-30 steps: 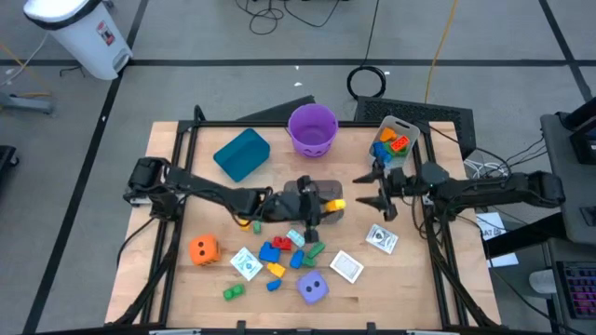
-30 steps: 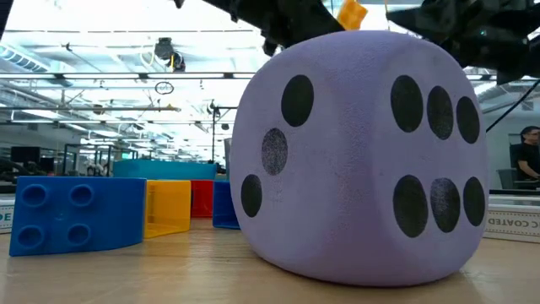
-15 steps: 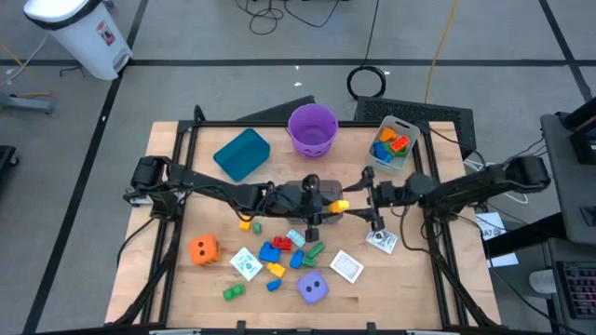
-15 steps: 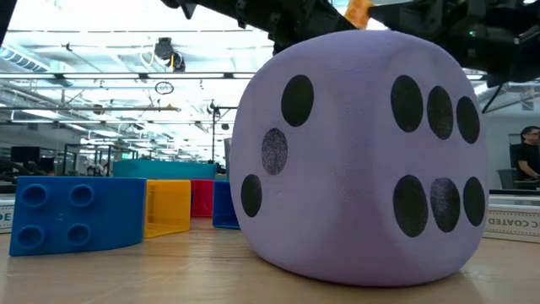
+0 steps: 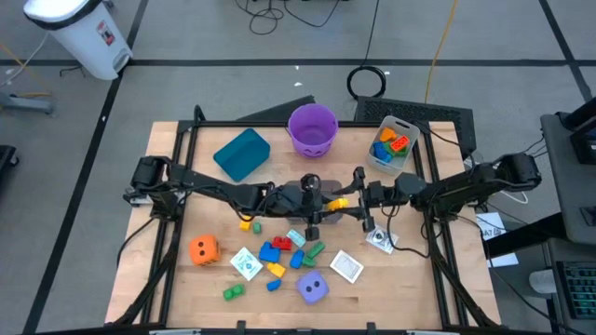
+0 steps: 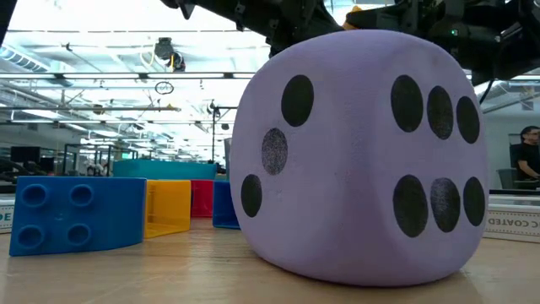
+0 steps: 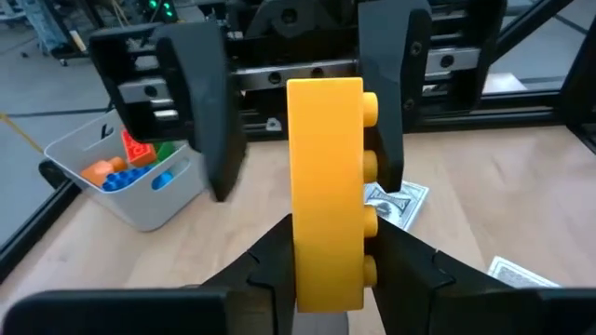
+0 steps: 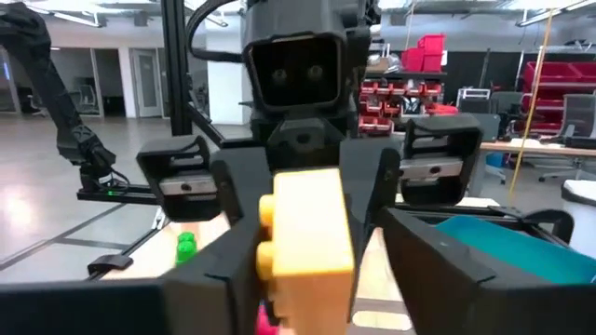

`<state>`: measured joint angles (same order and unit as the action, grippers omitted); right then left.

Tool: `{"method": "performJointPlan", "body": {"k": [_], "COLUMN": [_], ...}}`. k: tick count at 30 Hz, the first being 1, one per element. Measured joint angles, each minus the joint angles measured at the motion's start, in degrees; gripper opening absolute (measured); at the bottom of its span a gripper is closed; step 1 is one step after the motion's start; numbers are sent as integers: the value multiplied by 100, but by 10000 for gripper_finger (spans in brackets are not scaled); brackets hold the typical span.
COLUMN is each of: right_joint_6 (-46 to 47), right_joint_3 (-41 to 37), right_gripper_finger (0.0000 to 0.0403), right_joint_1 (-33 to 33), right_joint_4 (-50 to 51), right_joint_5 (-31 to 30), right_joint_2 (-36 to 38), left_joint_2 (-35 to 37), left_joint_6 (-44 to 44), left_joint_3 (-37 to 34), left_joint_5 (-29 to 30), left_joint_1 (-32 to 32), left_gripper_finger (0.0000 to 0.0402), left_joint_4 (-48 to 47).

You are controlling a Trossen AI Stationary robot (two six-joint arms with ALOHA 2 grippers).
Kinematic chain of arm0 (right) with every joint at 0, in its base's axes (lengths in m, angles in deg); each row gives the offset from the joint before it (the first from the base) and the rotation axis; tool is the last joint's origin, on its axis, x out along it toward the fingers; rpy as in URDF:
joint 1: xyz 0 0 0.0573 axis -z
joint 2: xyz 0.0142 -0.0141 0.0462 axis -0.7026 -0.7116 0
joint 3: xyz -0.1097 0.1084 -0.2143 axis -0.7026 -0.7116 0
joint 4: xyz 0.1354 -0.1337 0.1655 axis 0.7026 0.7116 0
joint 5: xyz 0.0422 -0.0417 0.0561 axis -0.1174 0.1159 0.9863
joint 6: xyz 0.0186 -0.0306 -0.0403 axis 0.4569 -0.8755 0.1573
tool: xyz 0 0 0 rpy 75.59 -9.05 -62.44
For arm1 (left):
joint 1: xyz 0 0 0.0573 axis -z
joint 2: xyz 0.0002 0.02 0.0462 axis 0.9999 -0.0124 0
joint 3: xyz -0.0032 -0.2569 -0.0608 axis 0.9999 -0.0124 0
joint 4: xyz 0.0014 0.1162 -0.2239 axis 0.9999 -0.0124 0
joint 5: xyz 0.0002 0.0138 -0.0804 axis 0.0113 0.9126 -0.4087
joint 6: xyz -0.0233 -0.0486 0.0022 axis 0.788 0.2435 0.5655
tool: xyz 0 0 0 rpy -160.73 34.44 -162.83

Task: Pick & Place Toys
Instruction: Put the yellow game piece into the white bin

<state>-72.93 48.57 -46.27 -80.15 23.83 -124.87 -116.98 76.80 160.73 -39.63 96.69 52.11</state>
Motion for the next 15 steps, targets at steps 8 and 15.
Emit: {"method": "performJointPlan", "body": {"k": [8, 15], "right_joint_6": [-25, 36], "right_joint_3": [0, 0], "right_gripper_finger": [65, 59], "right_joint_1": [0, 105], "right_joint_4": [23, 255], "right_joint_5": [27, -19], "right_joint_2": [0, 204], "left_joint_2": [0, 219], "left_joint_6": [26, -166], "left_joint_3": [0, 0], "left_joint_5": [114, 151], "left_joint_1": [-4, -21], "left_gripper_finger": [123, 169], "left_joint_4": [0, -466]}}
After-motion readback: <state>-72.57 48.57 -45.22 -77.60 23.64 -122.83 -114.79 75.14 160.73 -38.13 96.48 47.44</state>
